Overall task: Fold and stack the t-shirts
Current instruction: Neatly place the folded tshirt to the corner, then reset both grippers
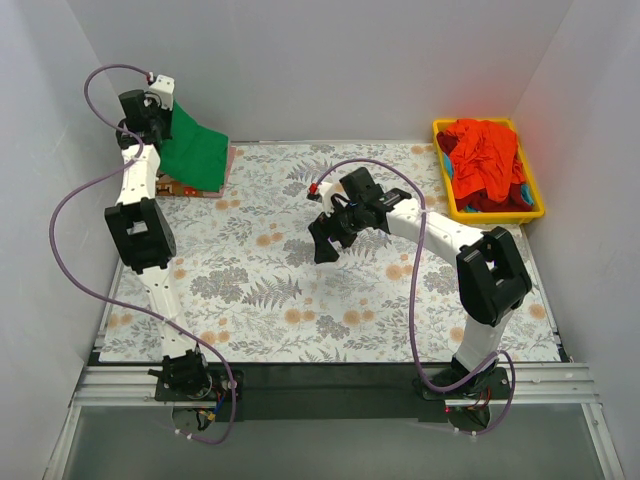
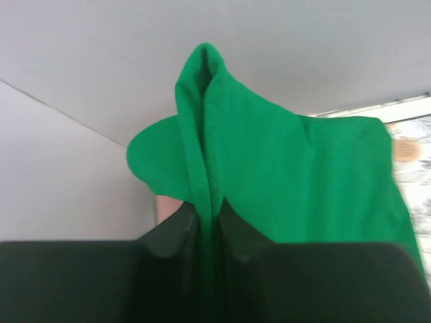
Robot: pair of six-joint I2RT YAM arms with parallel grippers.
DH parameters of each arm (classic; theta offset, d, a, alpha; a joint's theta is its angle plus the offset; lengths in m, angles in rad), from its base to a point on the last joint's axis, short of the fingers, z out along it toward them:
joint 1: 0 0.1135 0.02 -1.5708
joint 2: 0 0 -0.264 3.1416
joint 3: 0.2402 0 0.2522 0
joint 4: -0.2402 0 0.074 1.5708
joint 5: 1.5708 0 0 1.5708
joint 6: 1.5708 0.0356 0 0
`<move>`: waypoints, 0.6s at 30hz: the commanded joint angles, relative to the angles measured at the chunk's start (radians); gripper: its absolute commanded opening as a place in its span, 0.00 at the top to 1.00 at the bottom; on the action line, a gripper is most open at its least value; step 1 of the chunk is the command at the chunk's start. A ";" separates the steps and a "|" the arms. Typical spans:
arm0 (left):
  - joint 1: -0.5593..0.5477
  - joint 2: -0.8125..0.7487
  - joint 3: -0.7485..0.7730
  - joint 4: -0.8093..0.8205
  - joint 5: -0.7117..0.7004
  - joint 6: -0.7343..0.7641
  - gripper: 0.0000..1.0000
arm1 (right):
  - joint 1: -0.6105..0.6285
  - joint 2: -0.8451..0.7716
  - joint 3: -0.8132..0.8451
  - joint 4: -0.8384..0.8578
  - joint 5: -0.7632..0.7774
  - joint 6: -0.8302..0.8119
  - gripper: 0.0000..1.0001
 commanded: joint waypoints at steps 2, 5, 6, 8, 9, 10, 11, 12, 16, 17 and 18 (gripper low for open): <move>0.016 0.037 0.055 0.101 -0.107 0.056 0.69 | 0.005 0.009 0.048 -0.008 -0.024 0.004 0.02; 0.032 0.061 0.133 0.117 -0.154 0.068 0.40 | 0.005 -0.003 0.048 -0.011 -0.021 0.003 0.02; 0.035 0.071 0.156 0.113 -0.156 0.070 0.36 | 0.003 -0.008 0.047 -0.013 -0.016 0.000 0.02; 0.048 0.068 0.183 0.108 -0.156 0.078 0.32 | 0.003 -0.025 0.039 -0.011 -0.010 -0.003 0.02; 0.052 0.050 0.180 0.108 -0.150 0.079 0.31 | 0.003 -0.028 0.036 -0.013 -0.005 -0.003 0.02; 0.055 0.038 0.177 0.105 -0.147 0.081 0.31 | 0.003 -0.032 0.033 -0.013 -0.004 -0.008 0.01; 0.058 0.027 0.172 0.102 -0.144 0.079 0.31 | 0.003 -0.045 0.030 -0.011 -0.004 -0.008 0.02; 0.059 -0.007 0.151 0.101 -0.139 0.076 0.31 | 0.003 -0.048 0.027 -0.011 -0.001 -0.008 0.02; 0.058 -0.109 0.089 0.043 -0.083 0.027 0.27 | -0.006 -0.074 0.030 -0.014 0.001 -0.006 0.02; 0.055 -0.129 0.075 0.006 -0.073 0.012 0.24 | -0.020 -0.088 0.033 -0.017 0.001 -0.005 0.02; 0.052 -0.148 0.066 -0.020 -0.067 -0.019 0.14 | -0.027 -0.095 0.034 -0.018 -0.002 -0.006 0.02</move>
